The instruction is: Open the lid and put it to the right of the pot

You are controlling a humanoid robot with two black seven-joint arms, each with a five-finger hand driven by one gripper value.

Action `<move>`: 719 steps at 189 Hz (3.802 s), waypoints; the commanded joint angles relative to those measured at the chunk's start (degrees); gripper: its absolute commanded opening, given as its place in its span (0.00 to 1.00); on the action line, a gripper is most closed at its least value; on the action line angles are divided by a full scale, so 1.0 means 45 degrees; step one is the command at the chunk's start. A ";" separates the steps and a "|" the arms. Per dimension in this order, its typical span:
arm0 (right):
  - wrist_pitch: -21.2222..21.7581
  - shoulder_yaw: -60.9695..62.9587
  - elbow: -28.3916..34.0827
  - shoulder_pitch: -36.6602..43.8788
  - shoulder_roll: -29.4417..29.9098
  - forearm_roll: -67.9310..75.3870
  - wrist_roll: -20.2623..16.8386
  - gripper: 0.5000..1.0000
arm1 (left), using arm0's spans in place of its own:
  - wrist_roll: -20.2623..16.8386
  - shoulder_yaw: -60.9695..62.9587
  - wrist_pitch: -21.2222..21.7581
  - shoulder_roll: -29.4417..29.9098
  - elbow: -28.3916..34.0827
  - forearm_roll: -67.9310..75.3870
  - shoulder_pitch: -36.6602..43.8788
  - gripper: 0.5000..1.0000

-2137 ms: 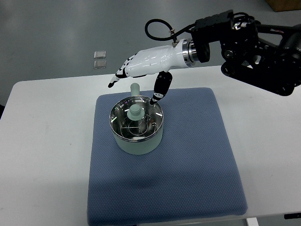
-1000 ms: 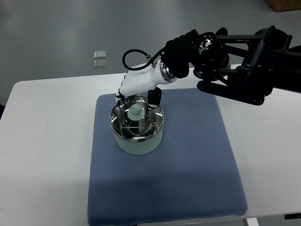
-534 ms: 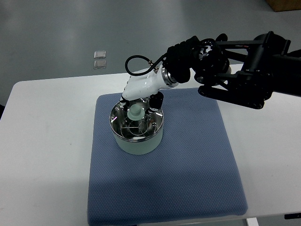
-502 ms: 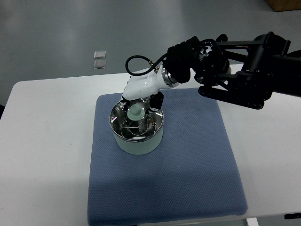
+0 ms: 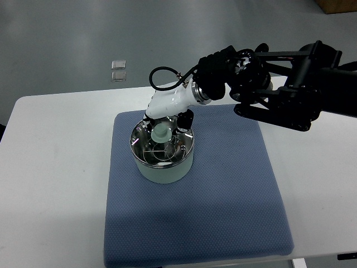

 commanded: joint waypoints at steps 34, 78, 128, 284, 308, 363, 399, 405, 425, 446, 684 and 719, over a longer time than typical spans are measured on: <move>-0.0002 0.0012 0.0001 -0.0017 0.0072 0.0018 0.0019 0.43 | 0.0007 0.0000 -0.0002 0.0000 0.0000 0.0000 0.0000 1.00; -0.0002 -0.0007 0.0001 -0.0017 0.0169 0.0018 0.0019 0.40 | 0.0007 0.0000 -0.0002 0.0000 0.0000 0.0000 0.0000 1.00; -0.0002 -0.0027 0.0001 -0.0075 0.0306 -0.0040 -0.0001 0.38 | 0.0007 0.0000 -0.0002 0.0000 0.0000 0.0000 0.0000 1.00; -0.0022 -0.0027 -0.0194 0.0023 0.0306 -0.0216 -0.0020 0.33 | 0.0007 0.0000 -0.0002 0.0000 0.0000 0.0000 0.0000 1.00; -0.0022 -0.0027 -0.0252 -0.0075 0.0326 -0.0236 -0.0177 0.33 | 0.0007 0.0000 -0.0002 0.0000 0.0000 0.0000 0.0000 1.00; -0.0022 -0.0027 -0.0272 -0.0095 0.0384 -0.0216 -0.0196 0.32 | -0.0012 0.0000 -0.0002 0.0000 0.0000 0.0000 0.0000 1.00; -0.0022 -0.0027 -0.0272 -0.0075 0.0365 -0.0216 -0.0196 0.20 | 0.0007 0.0000 -0.0002 0.0000 0.0000 0.0000 0.0000 1.00; -0.0002 -0.0027 -0.0272 -0.0075 0.0365 -0.0236 -0.0216 0.17 | 0.0007 0.0000 -0.0002 0.0000 0.0000 0.0000 0.0000 1.00; -0.0002 -0.0047 -0.0272 -0.0075 0.0365 -0.0236 -0.0216 0.00 | -0.0012 0.0000 -0.0002 0.0000 0.0000 0.0000 0.0000 1.00; -0.0002 -0.0027 -0.0272 -0.0075 0.0365 -0.0216 -0.0216 0.00 | 0.0007 0.0000 -0.0002 0.0000 0.0000 0.0000 0.0000 1.00; 0.0076 0.0246 0.0880 0.0725 -0.1607 0.0115 0.0077 0.00 | 0.0007 0.0000 -0.0002 0.0000 0.0000 0.0000 0.0000 1.00; 0.0076 0.0325 0.0998 0.0823 -0.2760 0.0174 0.0233 0.00 | 0.0007 0.0000 -0.0002 0.0000 0.0000 0.0000 0.0000 1.00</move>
